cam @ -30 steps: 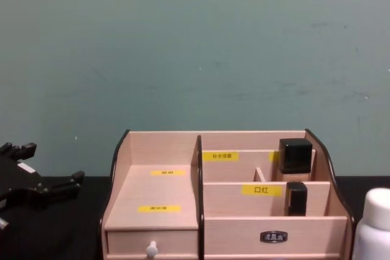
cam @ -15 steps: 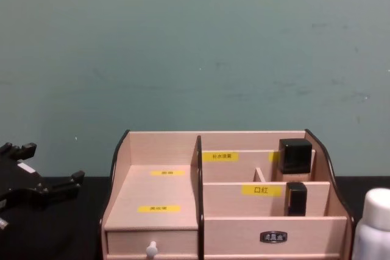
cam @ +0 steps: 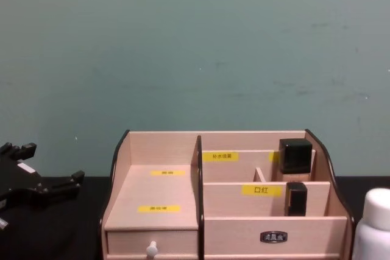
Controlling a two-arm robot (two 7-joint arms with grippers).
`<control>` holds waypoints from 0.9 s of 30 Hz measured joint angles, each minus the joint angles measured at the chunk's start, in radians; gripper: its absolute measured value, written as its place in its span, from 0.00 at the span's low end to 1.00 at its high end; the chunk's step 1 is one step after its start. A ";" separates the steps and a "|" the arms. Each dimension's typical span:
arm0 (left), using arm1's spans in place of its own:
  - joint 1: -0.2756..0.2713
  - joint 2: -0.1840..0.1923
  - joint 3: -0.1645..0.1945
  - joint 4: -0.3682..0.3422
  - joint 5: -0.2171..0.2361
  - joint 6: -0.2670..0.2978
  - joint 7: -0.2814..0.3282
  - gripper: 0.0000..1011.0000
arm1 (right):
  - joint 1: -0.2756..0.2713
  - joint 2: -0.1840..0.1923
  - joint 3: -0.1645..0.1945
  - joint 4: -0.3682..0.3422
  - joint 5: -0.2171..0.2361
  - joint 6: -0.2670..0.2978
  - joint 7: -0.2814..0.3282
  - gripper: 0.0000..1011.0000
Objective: Pick up the facial cleanser and watermelon frost from the table and place them into the tiered storage box.
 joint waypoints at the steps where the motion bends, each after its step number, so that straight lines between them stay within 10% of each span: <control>1: 0.000 0.000 0.000 0.000 0.000 0.000 0.000 0.99 | 0.004 -0.003 -0.003 0.005 -0.002 0.002 0.002 0.99; 27: 0.000 0.000 0.000 0.000 0.000 0.000 0.000 0.99 | 0.141 -0.118 -0.060 0.145 -0.077 0.035 0.077 0.99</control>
